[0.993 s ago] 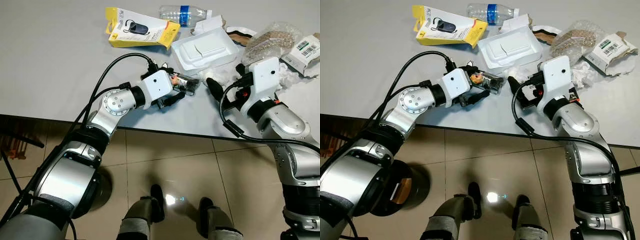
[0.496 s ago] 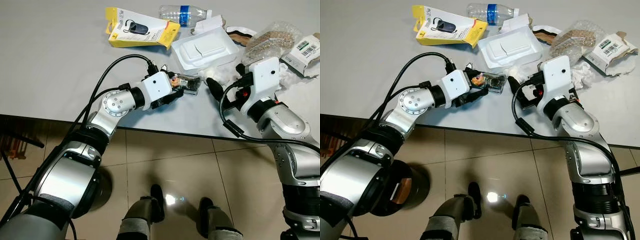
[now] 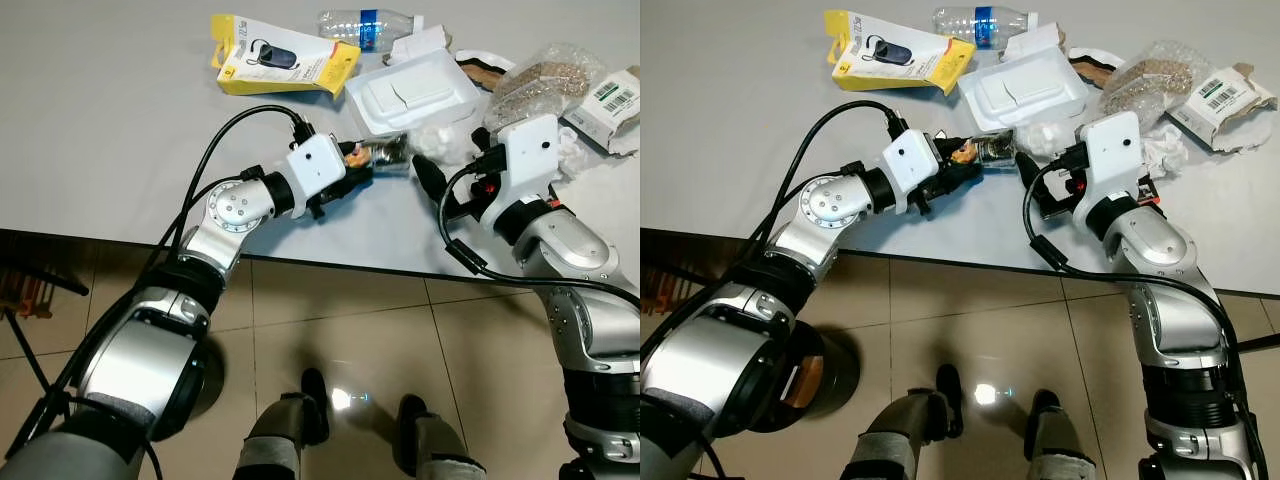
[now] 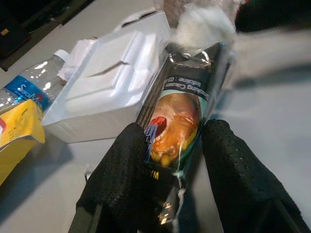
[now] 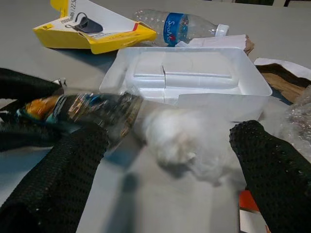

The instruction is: Picking trash to rubbish bin

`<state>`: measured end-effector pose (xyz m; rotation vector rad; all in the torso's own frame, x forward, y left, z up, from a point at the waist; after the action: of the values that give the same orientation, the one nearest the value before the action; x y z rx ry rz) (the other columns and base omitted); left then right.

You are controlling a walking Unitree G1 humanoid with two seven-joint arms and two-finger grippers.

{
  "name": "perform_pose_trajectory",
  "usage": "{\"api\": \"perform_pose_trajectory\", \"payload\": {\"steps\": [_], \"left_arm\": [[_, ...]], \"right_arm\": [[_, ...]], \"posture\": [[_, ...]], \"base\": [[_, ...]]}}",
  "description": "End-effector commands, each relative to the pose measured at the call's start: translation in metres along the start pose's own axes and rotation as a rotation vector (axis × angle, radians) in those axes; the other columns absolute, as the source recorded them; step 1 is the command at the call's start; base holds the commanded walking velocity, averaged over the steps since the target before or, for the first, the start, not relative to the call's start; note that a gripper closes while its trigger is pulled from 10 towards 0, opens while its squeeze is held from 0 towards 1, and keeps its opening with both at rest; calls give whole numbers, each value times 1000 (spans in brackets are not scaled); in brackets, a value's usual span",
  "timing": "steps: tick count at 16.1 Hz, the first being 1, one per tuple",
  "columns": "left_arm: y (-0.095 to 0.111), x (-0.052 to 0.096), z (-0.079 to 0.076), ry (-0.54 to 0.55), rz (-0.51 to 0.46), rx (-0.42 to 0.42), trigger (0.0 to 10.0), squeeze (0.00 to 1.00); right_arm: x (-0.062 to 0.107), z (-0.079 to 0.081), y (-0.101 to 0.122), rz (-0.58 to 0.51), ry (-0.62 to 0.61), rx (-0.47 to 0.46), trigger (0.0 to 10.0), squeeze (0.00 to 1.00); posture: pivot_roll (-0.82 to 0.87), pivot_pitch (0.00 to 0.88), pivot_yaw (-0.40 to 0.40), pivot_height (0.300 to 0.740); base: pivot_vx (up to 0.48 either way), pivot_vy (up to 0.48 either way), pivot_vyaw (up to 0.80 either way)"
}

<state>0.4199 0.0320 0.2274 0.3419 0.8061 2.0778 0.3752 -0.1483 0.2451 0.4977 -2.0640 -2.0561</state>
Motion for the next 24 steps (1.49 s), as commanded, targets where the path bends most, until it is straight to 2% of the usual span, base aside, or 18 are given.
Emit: {"api": "perform_pose_trajectory", "payload": {"steps": [1,4,5,7,8,10,12,13,14,16,17,19,21,22,24], "left_arm": [[0,6,2,14,-25,64,10000,0],[22,16,17,49,-148,172,10000,0],[33,23,28,117,-203,222,10000,0],[38,26,30,145,-227,257,10000,0],[39,28,26,169,-238,295,10000,0],[30,31,15,136,-187,273,10000,0],[25,34,22,153,-154,264,10000,0],[20,36,46,244,-113,237,10000,67],[21,35,53,258,-109,226,10000,988],[30,33,67,262,-121,196,10000,1000],[36,31,79,272,-132,179,10000,1000],[36,27,98,290,-99,137,10000,1000],[32,24,98,270,-70,122,10000,1000],[24,19,93,241,-28,109,10000,1000],[17,13,81,195,-14,152,10000,1000]], "right_arm": [[2,5,2,-9,10,-4,10000,0],[2,3,2,-15,2,-10,10000,0],[1,2,3,-25,-7,-17,10000,0],[0,1,4,-28,-9,-20,10000,0],[-1,3,4,-33,-6,-25,10000,0],[-2,5,4,-33,-1,-29,10000,0],[-2,5,4,-33,-2,-28,10000,0],[-2,4,3,-34,-7,-28,10000,0],[-1,4,3,-33,-8,-29,10000,0],[-1,4,2,-33,-11,-31,10000,0],[-1,4,1,-32,-15,-31,10000,0],[-1,4,1,-34,-16,-34,10000,0],[-1,5,0,-35,-16,-36,10000,0],[-1,6,0,-36,-16,-37,10000,0],[0,5,1,-38,-18,-38,10000,0]], "posture": [[40,358,146,740],[48,351,144,740],[51,346,143,740],[55,341,139,740],[54,336,133,740],[57,333,130,740],[55,333,135,740],[52,333,139,740],[52,333,139,740],[51,334,145,740],[51,331,149,740],[50,327,155,740],[50,326,155,740],[43,328,157,740],[40,330,157,740]], "base": [[0,0,0],[0,0,0],[0,0,0],[0,0,0],[0,0,0],[0,0,0],[0,0,0],[0,0,0],[0,0,0],[0,0,0],[0,0,0],[0,0,0],[0,0,0],[0,0,0],[0,0,0]]}}
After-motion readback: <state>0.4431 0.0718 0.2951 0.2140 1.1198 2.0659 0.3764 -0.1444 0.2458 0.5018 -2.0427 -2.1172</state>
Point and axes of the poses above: a point about 5 cm out from each wrist's last joint towards the gripper, its own x axis pointing back from the gripper into the wrist, its own y axis along the axis of the wrist's last joint, z = x × y, the point moved 6 cm from there along -x, pointing out of the wrist towards the gripper, and after that the axes turned 10 degrees about -x, right-handed, at the moved point
